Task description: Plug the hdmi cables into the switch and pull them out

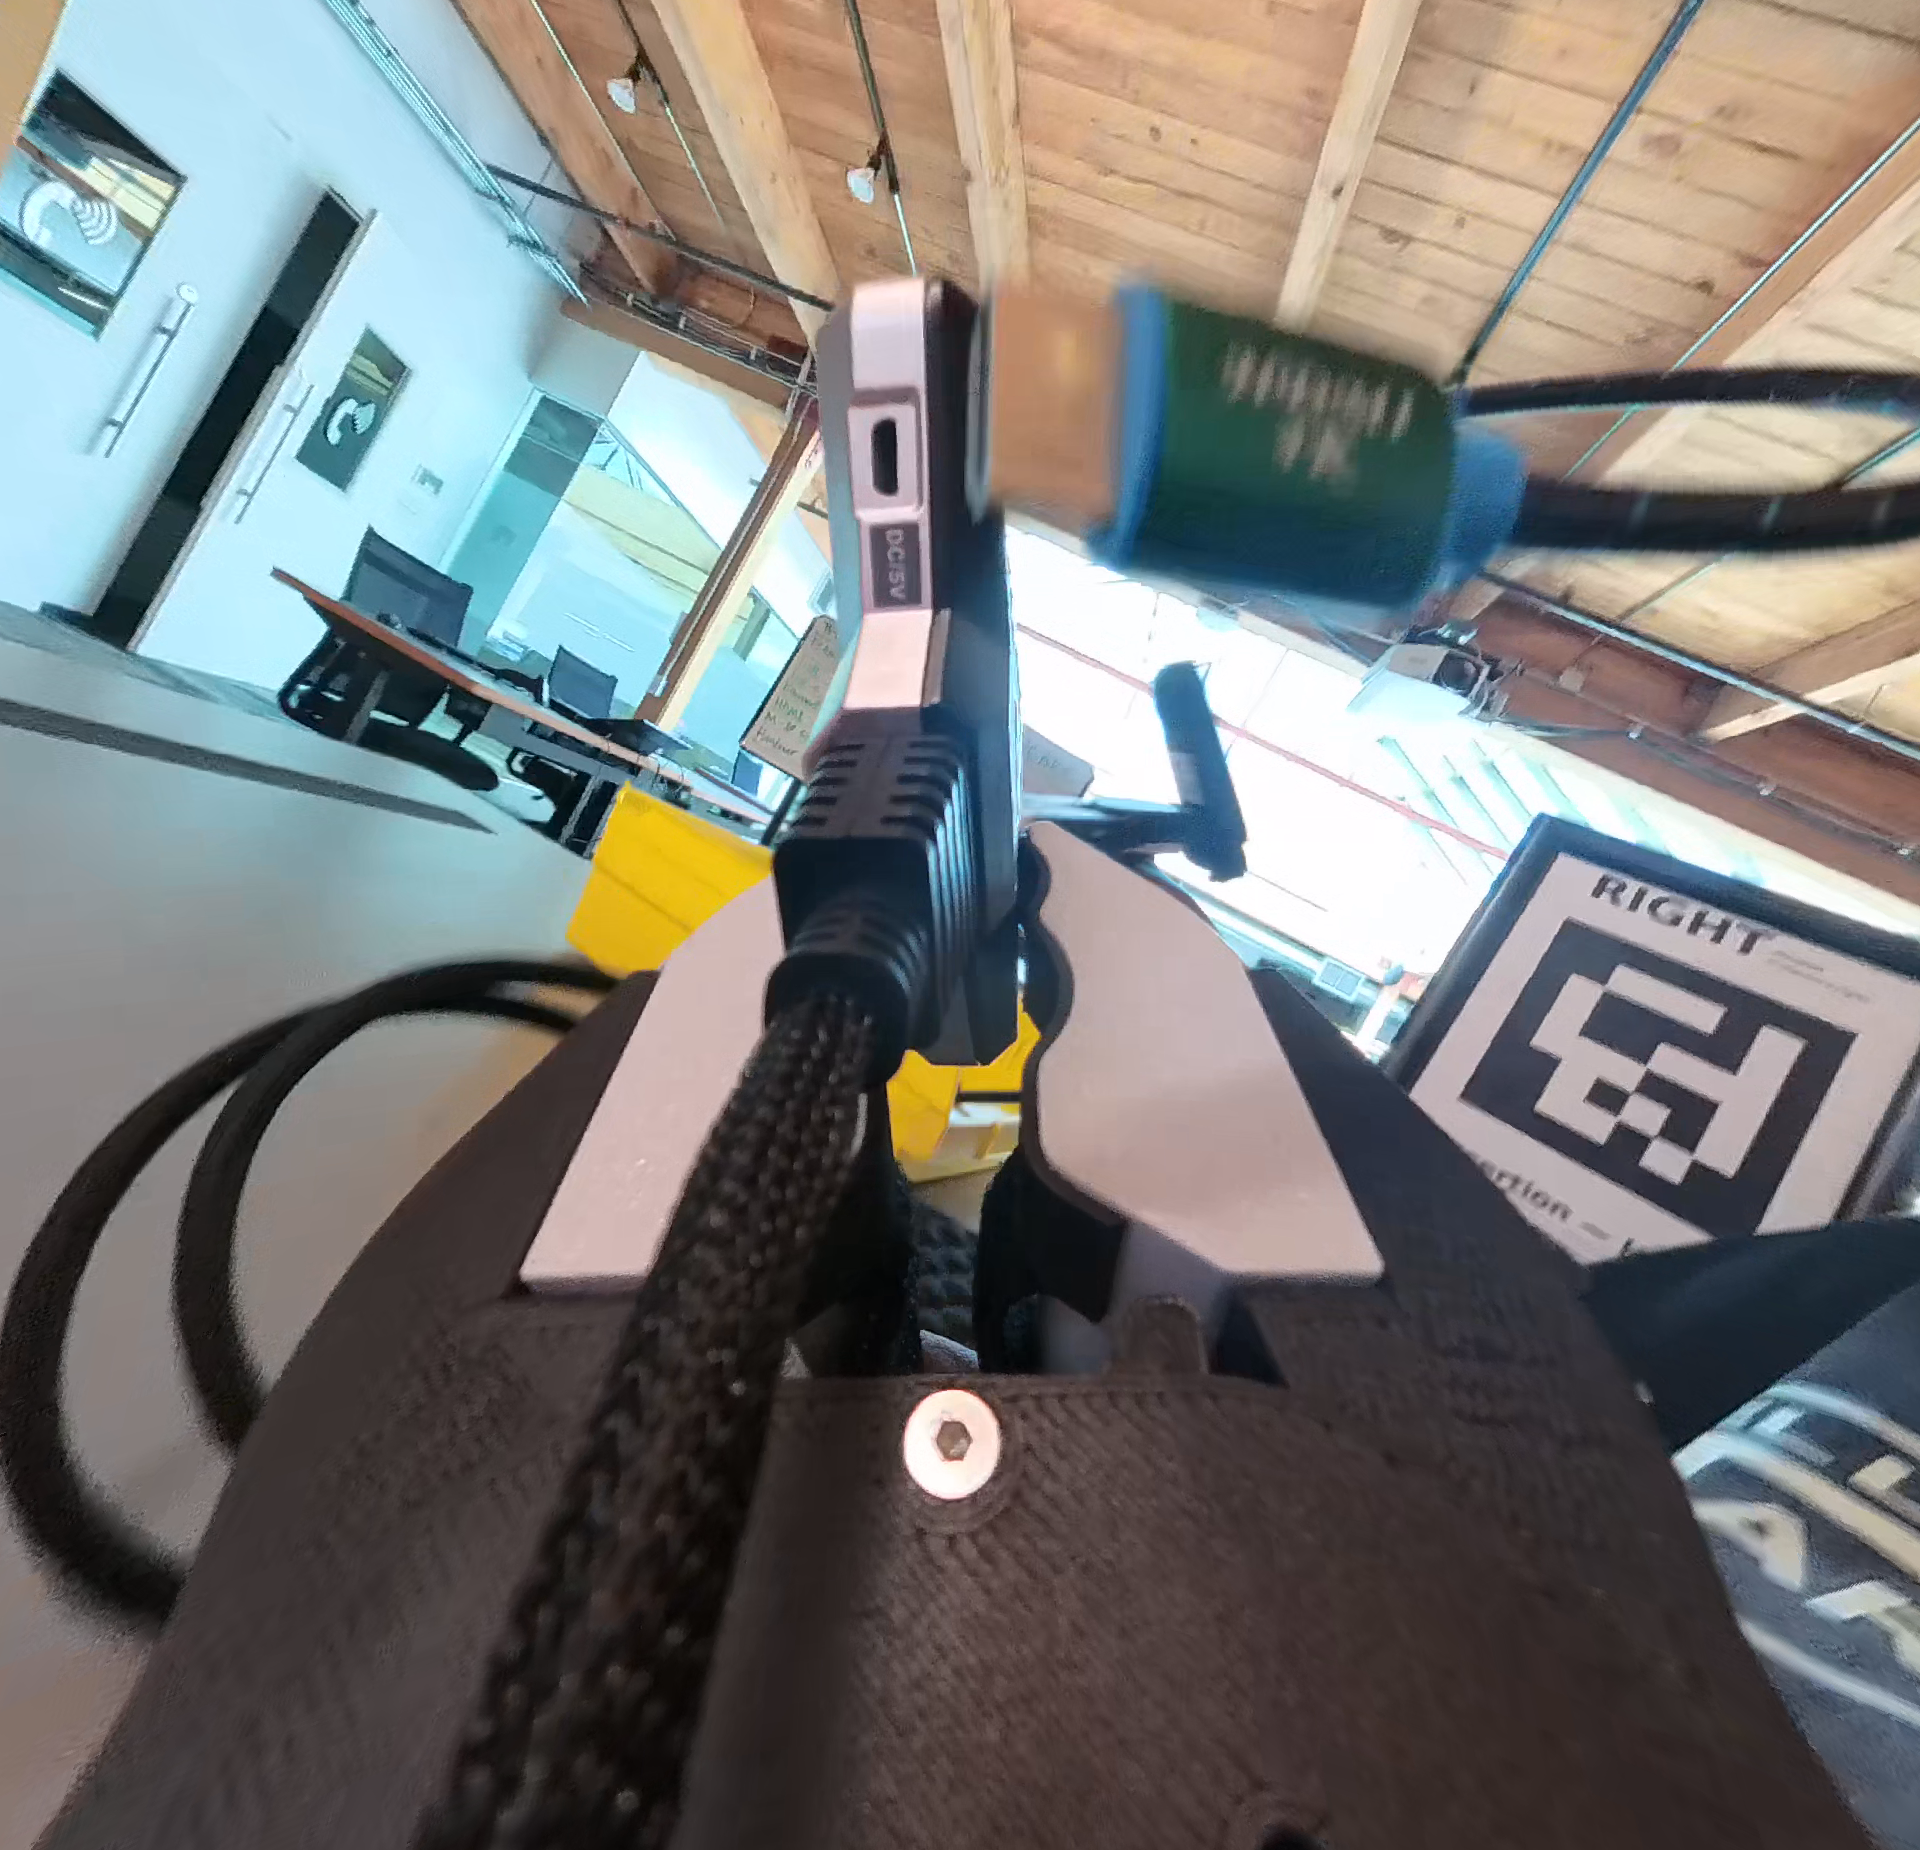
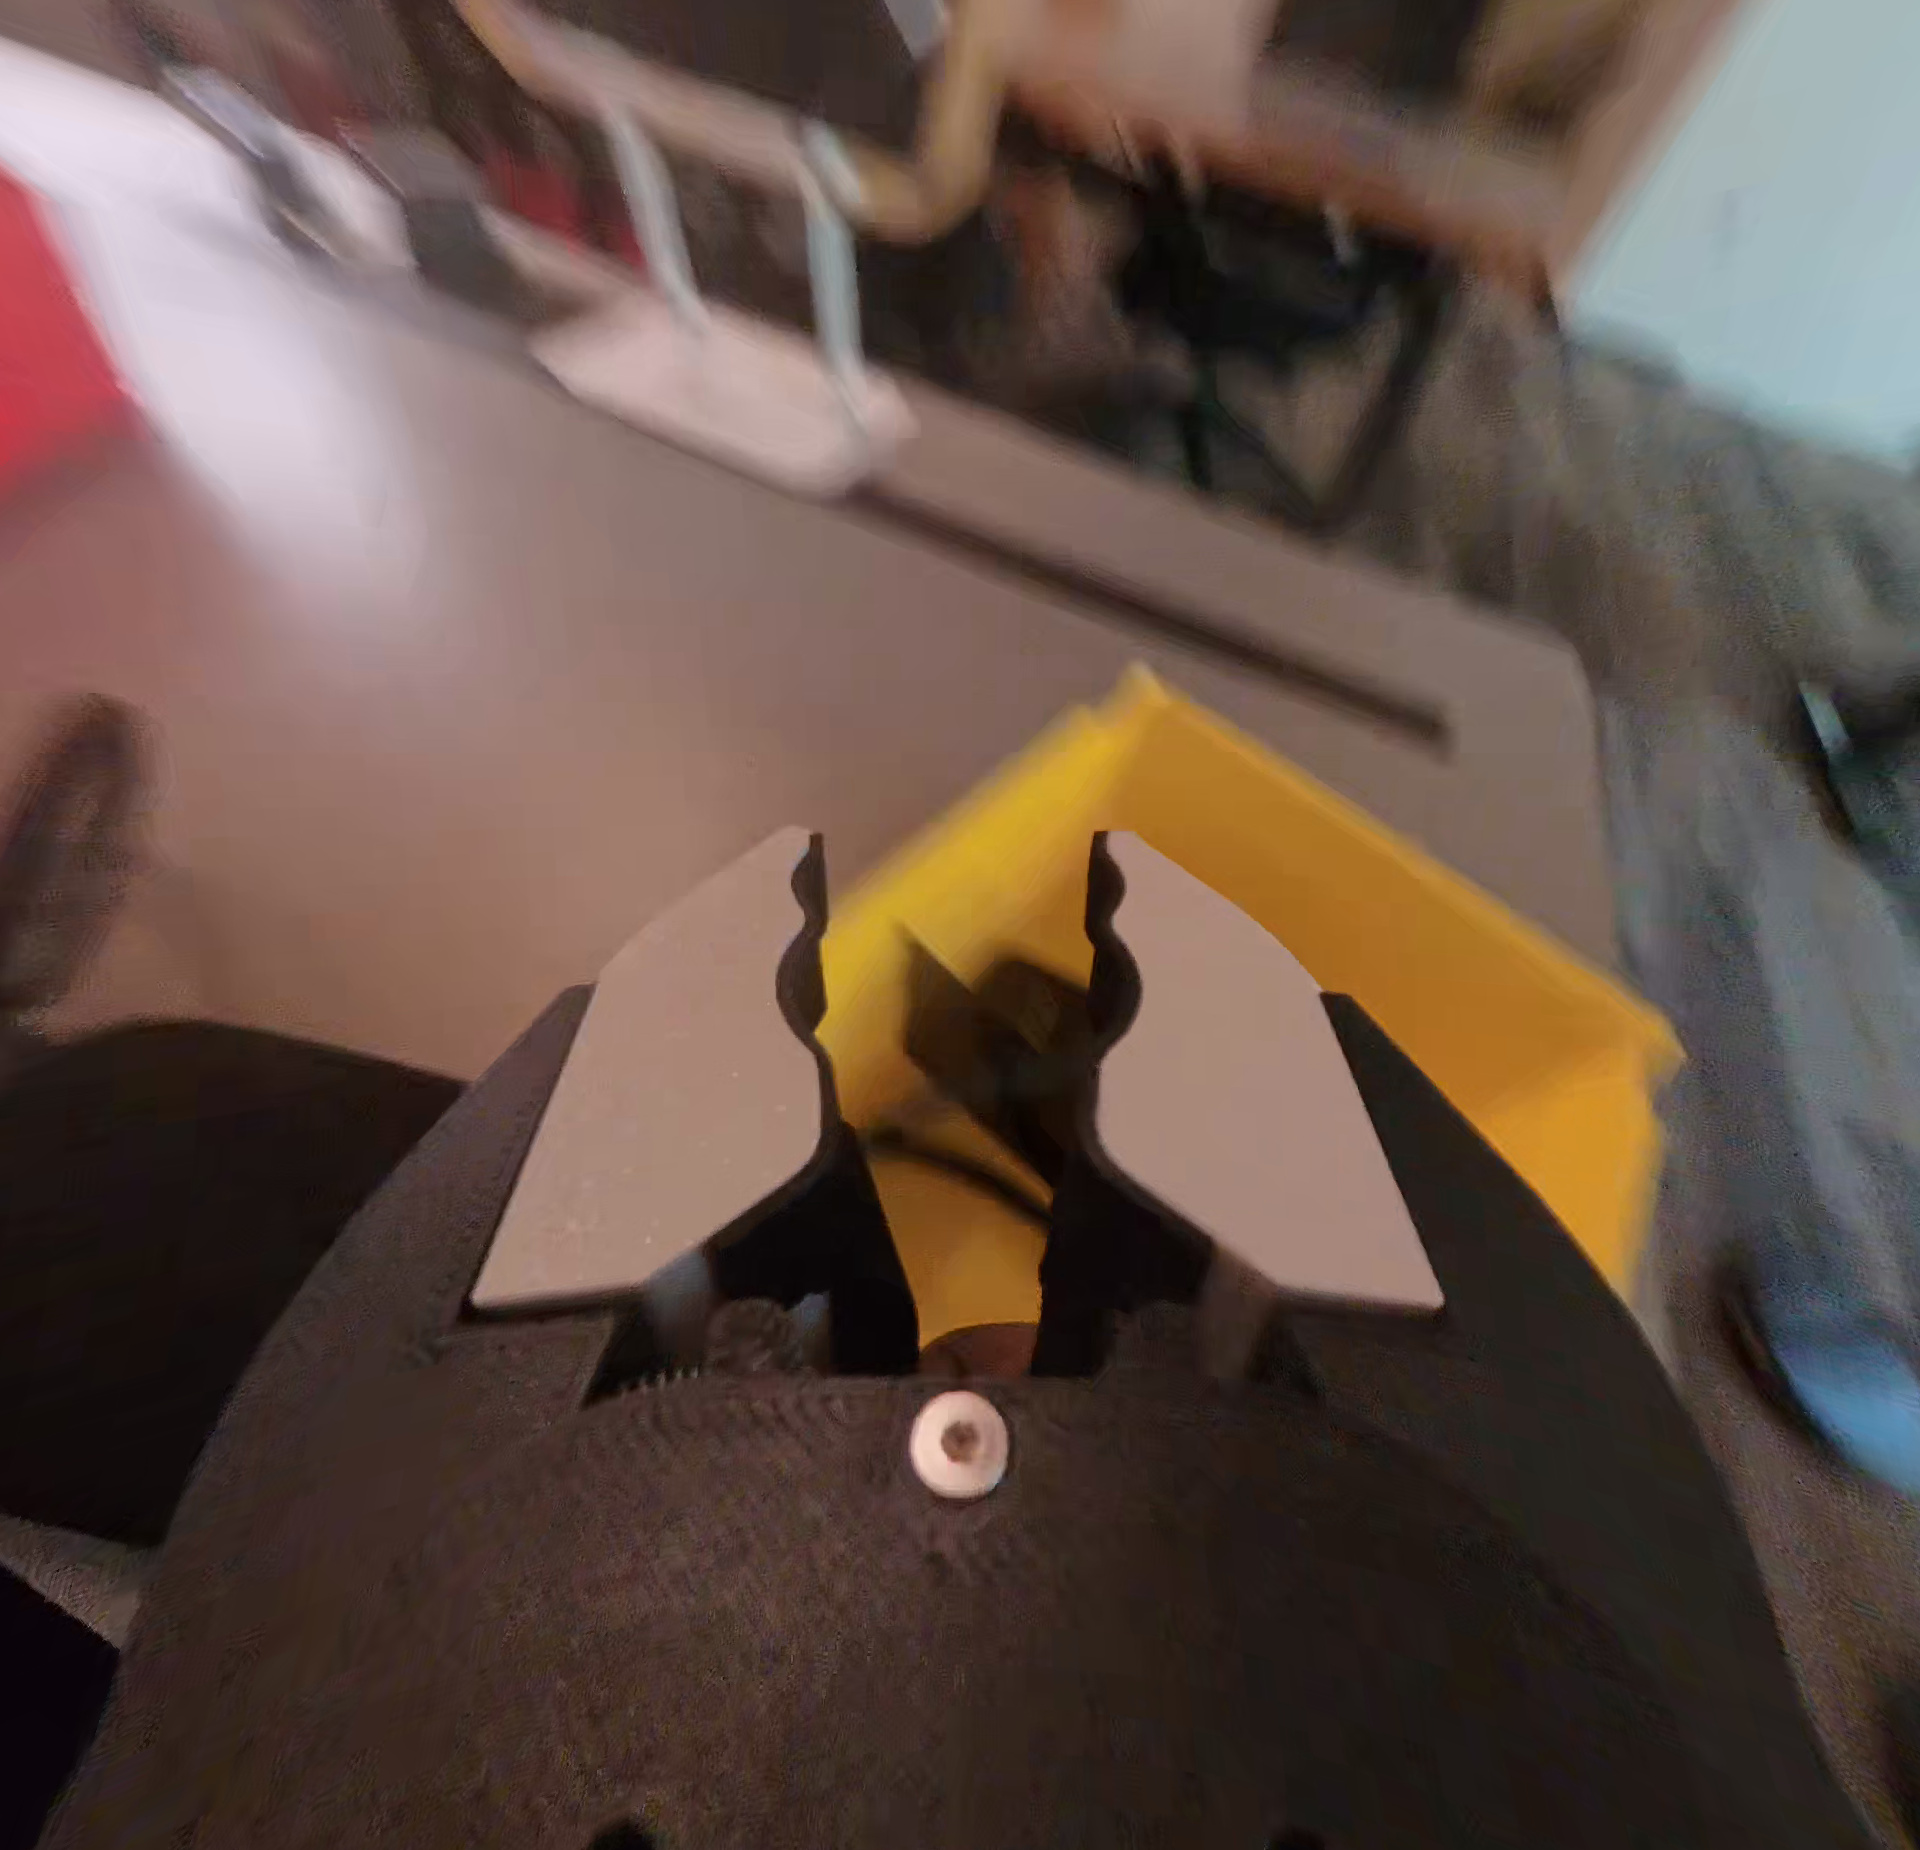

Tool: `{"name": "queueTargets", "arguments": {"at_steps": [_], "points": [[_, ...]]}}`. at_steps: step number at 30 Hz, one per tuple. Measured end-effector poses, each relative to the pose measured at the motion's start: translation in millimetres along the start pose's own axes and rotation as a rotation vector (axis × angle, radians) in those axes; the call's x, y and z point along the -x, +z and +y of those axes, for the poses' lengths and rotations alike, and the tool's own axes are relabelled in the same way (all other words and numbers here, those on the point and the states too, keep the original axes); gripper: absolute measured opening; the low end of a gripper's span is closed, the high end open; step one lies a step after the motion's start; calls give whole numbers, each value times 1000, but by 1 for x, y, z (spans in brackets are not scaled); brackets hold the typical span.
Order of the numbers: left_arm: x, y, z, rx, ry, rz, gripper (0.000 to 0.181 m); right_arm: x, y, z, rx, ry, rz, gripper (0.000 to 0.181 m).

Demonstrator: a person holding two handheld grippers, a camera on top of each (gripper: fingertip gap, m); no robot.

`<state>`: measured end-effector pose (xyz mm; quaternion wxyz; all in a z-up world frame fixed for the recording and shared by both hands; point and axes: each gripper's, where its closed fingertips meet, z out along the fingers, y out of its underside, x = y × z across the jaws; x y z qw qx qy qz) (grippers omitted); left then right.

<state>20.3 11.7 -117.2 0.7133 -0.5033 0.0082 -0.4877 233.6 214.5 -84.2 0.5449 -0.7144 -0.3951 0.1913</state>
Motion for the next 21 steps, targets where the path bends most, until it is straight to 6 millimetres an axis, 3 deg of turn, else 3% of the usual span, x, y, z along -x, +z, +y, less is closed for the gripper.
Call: {"name": "queueTargets", "arguments": {"at_steps": [2, 4, 8, 12, 14, 16, 18, 21], "points": [[-3, -1, -13, -28, -7, 15, 21, 52, -8, -46, -256, -50, -196, 50], [-3, -2, -23, -47, -8, 27, 21, 112, -20, -73, -398, -55, -465, 50], [-3, -4, -34, -52, 7, 26, 21, 214, -26, -85, -370, 66, -980, 54], [-11, -2, -28, -16, 44, 54, 20, 284, 6, -92, -395, 289, -1180, 66], [-17, 0, -18, 25, 68, 80, 20, 300, 13, -100, -453, 483, -1264, 67], [-24, 2, -10, 70, 100, 101, 21, 307, 17, -101, -489, 639, -1329, 54], [-27, 4, -5, 101, 137, 103, 22, 311, 12, -98, -546, 674, -1382, 27], [-26, 5, -7, 100, 165, 83, 24, 305, 18, -98, -670, 601, -1206, 12]]}}
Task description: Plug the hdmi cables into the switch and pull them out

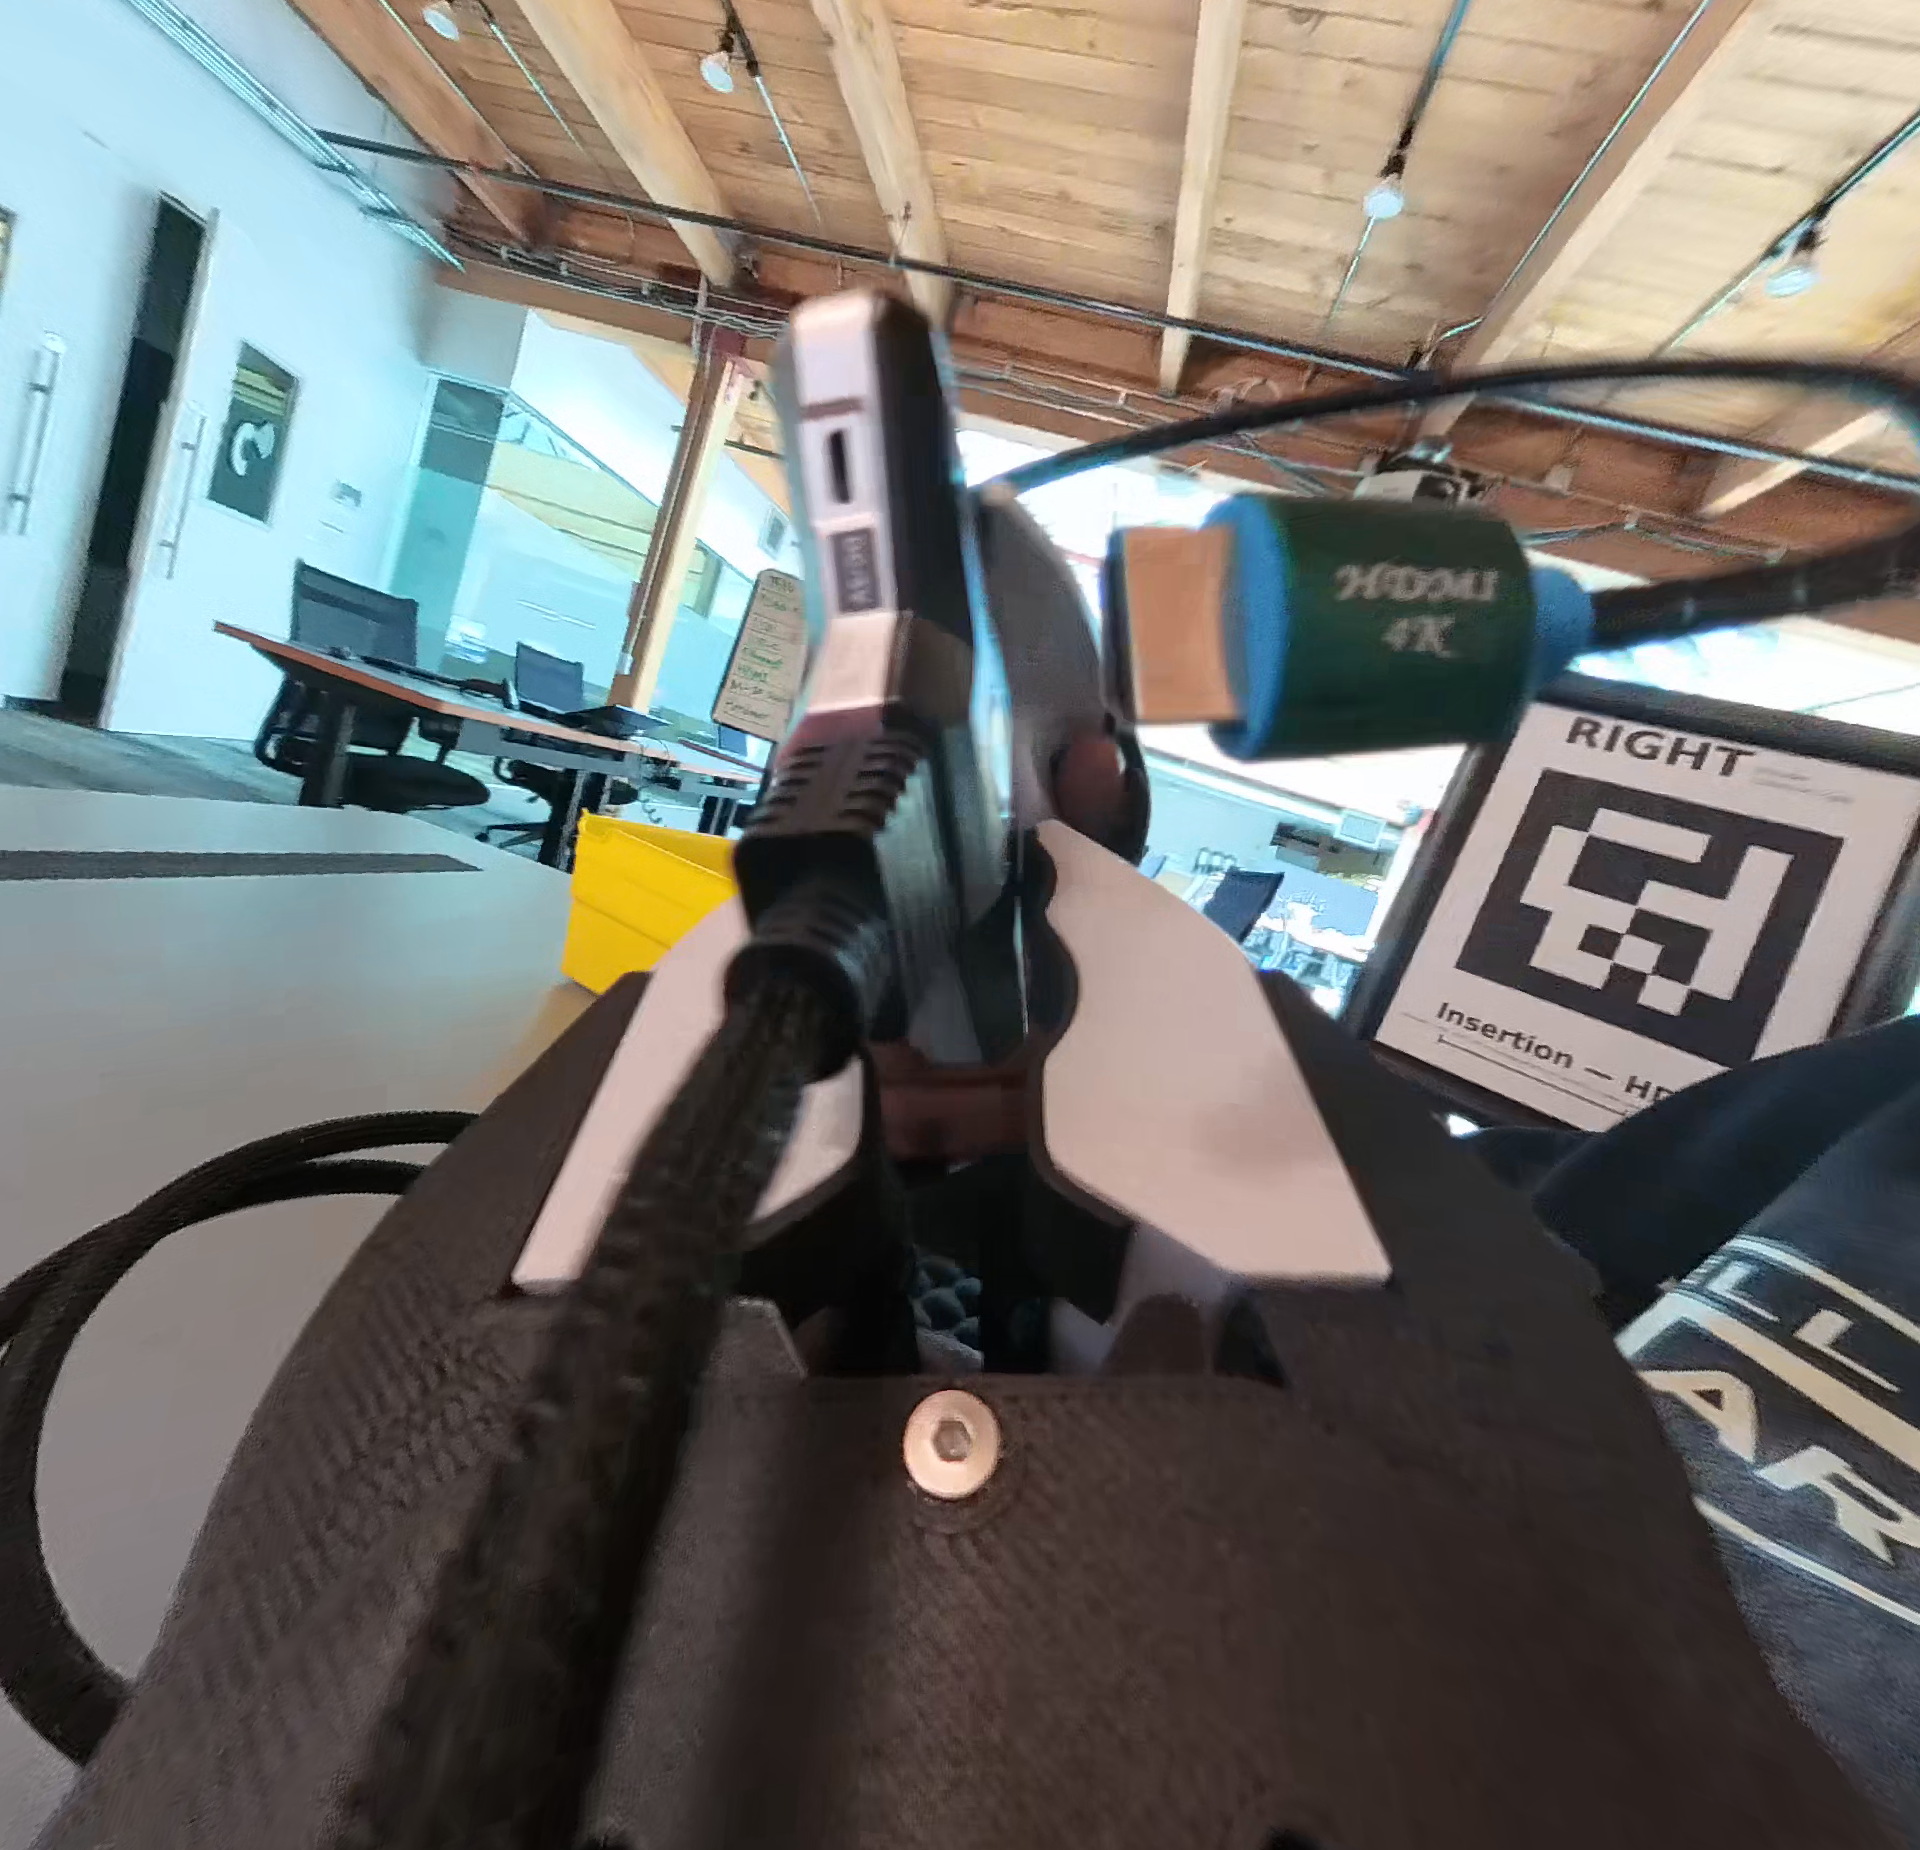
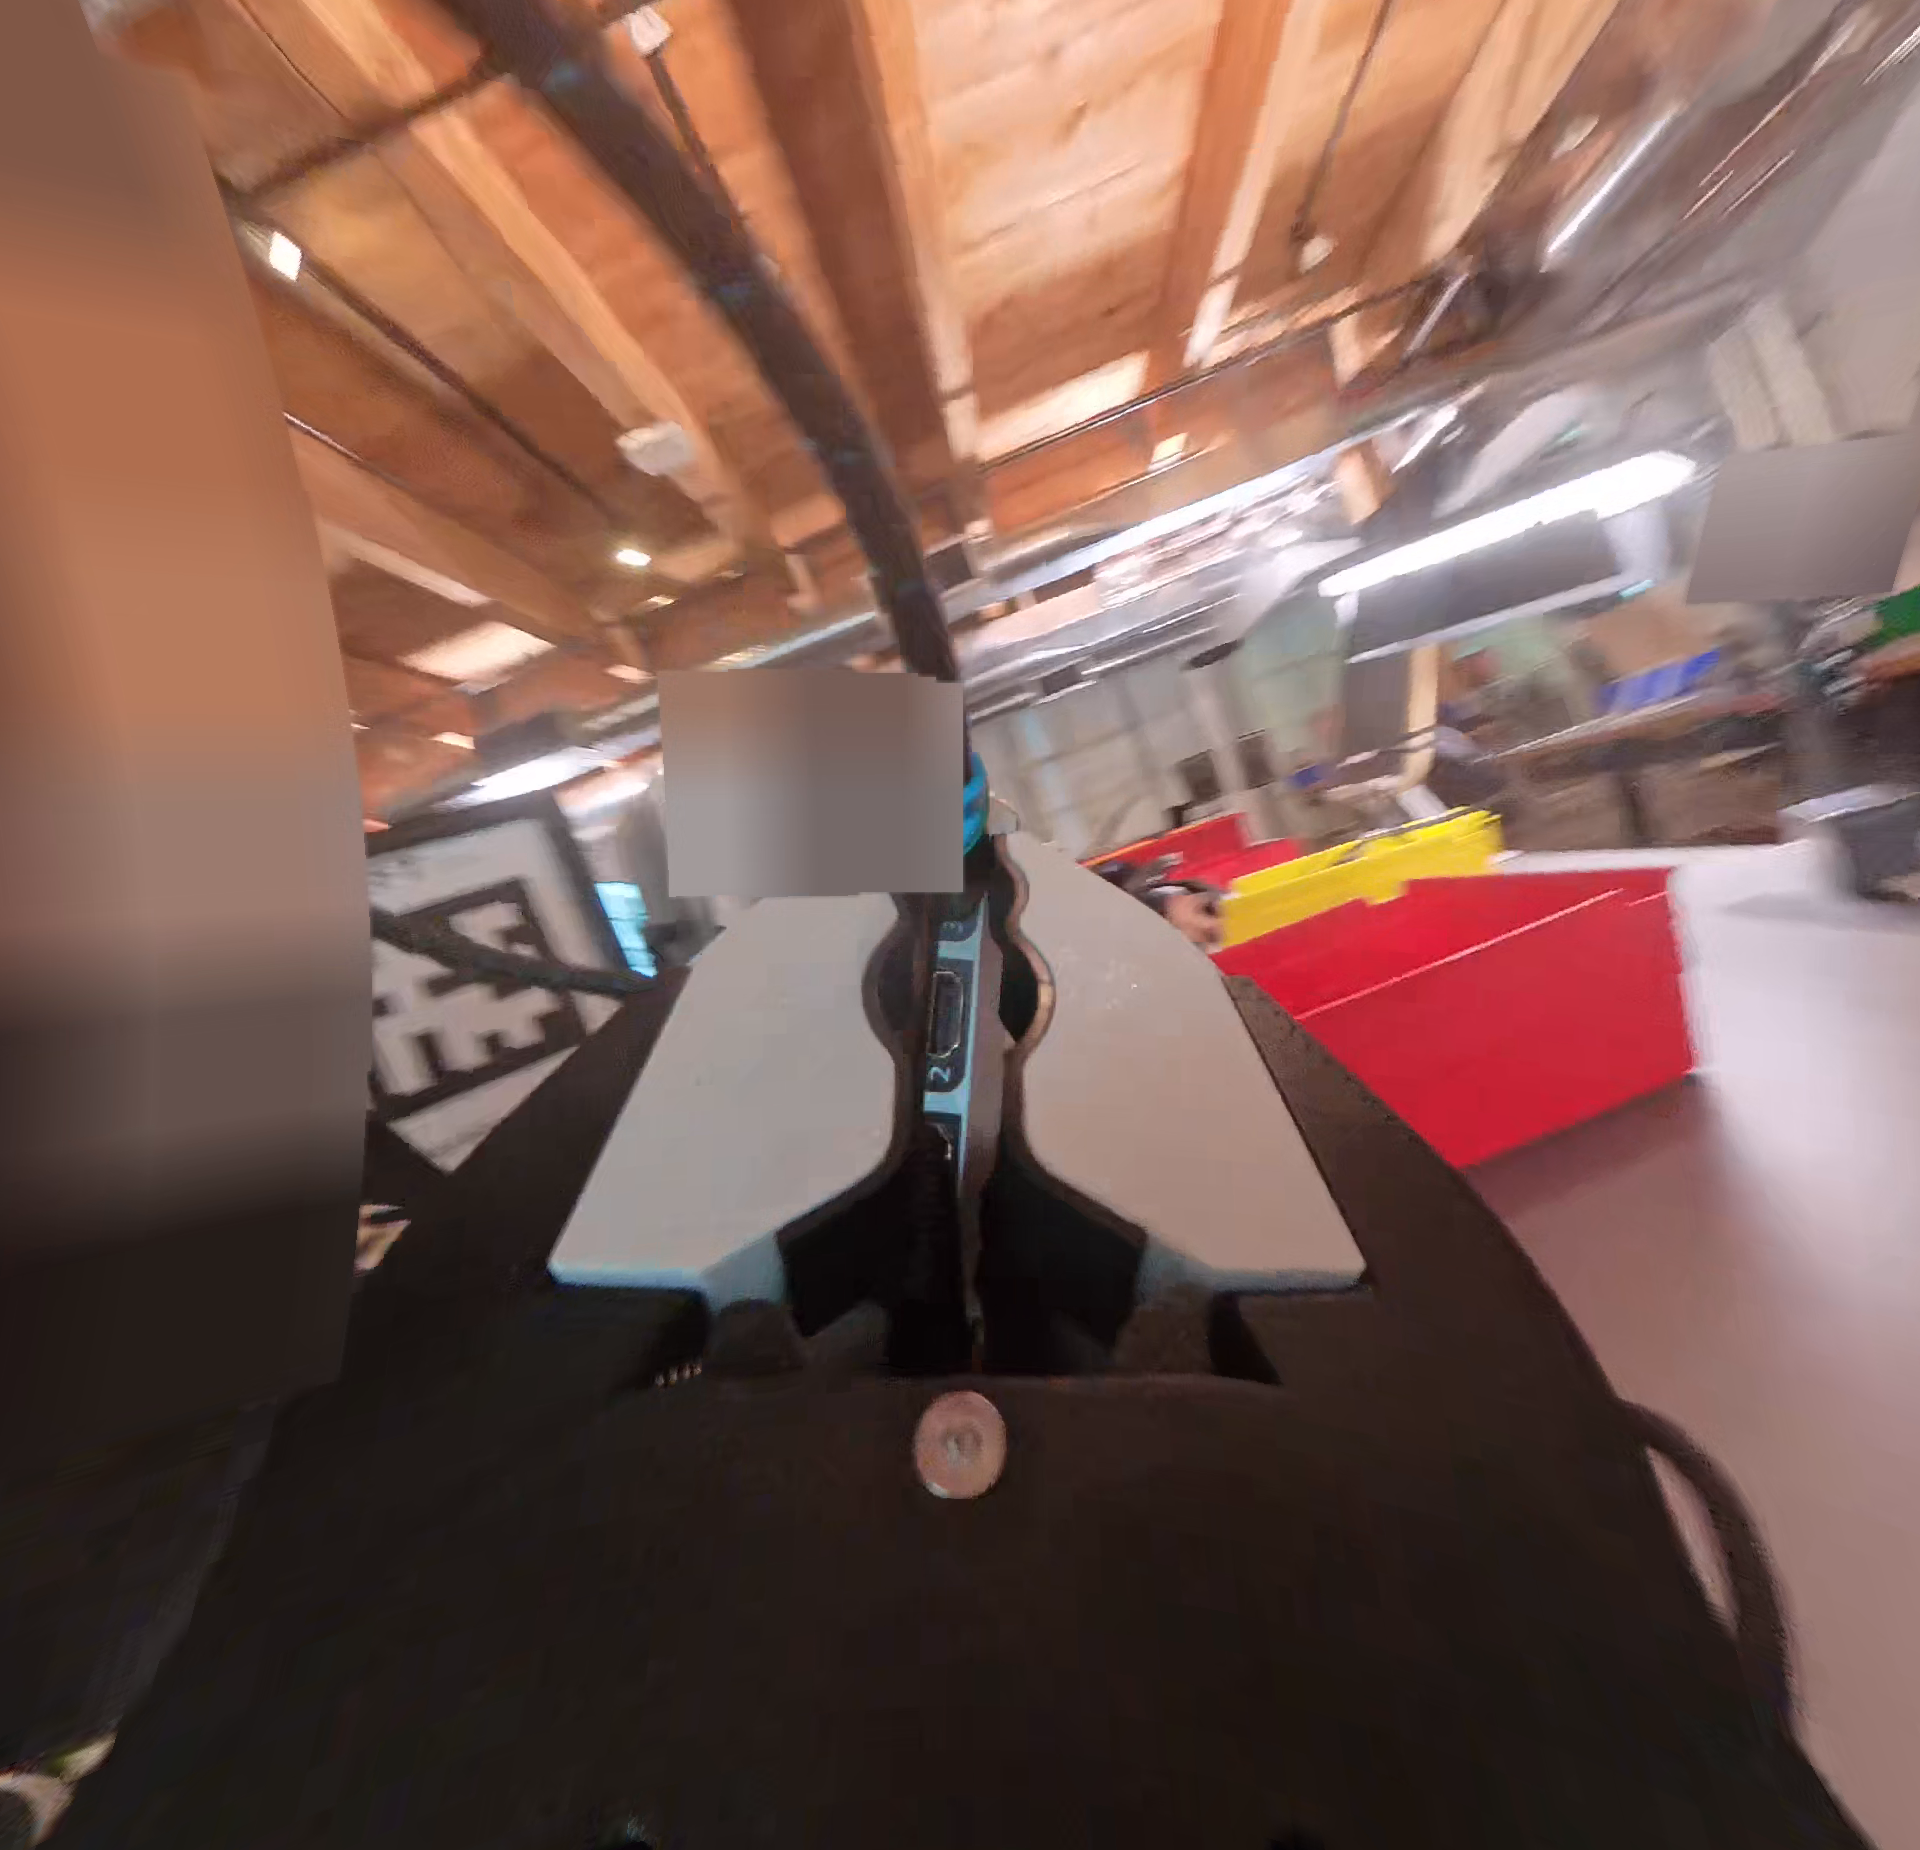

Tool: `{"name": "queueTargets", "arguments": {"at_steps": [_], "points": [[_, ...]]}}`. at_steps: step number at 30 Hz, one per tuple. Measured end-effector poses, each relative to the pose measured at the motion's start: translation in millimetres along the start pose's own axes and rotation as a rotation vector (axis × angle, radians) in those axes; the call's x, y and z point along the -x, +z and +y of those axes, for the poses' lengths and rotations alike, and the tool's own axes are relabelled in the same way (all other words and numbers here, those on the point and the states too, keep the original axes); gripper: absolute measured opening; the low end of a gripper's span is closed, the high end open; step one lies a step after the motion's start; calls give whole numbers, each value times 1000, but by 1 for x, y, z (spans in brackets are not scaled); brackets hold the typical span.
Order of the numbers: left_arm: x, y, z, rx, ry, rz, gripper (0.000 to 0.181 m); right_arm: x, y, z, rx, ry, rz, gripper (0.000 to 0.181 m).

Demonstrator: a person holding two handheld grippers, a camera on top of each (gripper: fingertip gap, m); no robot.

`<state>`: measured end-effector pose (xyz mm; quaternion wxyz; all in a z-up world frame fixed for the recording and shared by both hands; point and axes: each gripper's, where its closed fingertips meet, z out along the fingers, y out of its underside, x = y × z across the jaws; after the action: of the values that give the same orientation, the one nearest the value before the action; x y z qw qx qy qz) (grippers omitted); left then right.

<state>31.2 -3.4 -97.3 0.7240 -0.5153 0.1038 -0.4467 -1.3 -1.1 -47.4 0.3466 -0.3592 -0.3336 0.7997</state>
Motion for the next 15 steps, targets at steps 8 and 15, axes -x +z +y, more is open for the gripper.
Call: {"name": "queueTargets", "arguments": {"at_steps": [8, 15], "points": [[12, -23, -42, -388, -141, -16, 37, 4, 4, 21, 5, -95, 17, 12], [13, -24, -38, -448, -327, -13, 23, -6, -1, 18, -178, -18, 101, 10]]}}
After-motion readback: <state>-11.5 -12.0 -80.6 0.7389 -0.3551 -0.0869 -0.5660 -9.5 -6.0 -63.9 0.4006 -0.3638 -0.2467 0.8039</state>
